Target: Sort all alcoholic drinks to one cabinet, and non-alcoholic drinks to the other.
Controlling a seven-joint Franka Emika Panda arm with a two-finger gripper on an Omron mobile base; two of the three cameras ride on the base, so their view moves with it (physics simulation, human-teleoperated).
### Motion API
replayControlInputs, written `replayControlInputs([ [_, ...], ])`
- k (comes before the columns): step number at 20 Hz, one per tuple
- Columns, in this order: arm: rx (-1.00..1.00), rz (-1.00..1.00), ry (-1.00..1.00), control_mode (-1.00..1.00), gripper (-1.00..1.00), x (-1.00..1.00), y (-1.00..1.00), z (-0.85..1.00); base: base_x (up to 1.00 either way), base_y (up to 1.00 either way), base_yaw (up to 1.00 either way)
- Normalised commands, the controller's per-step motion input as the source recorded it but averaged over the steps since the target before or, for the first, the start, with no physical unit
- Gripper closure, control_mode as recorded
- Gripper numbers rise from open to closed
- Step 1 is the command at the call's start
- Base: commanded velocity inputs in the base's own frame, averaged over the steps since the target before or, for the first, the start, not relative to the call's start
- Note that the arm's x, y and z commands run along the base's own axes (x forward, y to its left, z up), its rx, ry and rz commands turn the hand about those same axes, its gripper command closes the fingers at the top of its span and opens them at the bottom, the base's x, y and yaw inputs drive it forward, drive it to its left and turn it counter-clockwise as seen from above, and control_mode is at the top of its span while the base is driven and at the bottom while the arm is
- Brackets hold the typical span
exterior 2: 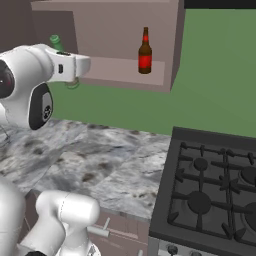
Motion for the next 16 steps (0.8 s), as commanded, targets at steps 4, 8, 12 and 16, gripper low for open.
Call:
replayControlInputs([
  [4, 0.00, 0.00, 0.00, -1.00, 1.00, 0.23, 0.08, 0.00, 0.00, 0.00, 0.00],
  [8, 0.00, 0.01, 0.00, -1.00, 1.00, 0.22, 0.12, 0.00, 0.00, 0.00, 0.00],
  [12, 0.00, 0.01, 0.00, -1.00, 1.00, 0.25, 0.09, 0.00, 0.00, 0.00, 0.00],
  [16, 0.00, 0.01, 0.00, -1.00, 1.00, 0.31, 0.06, 0.00, 0.00, 0.00, 0.00],
])
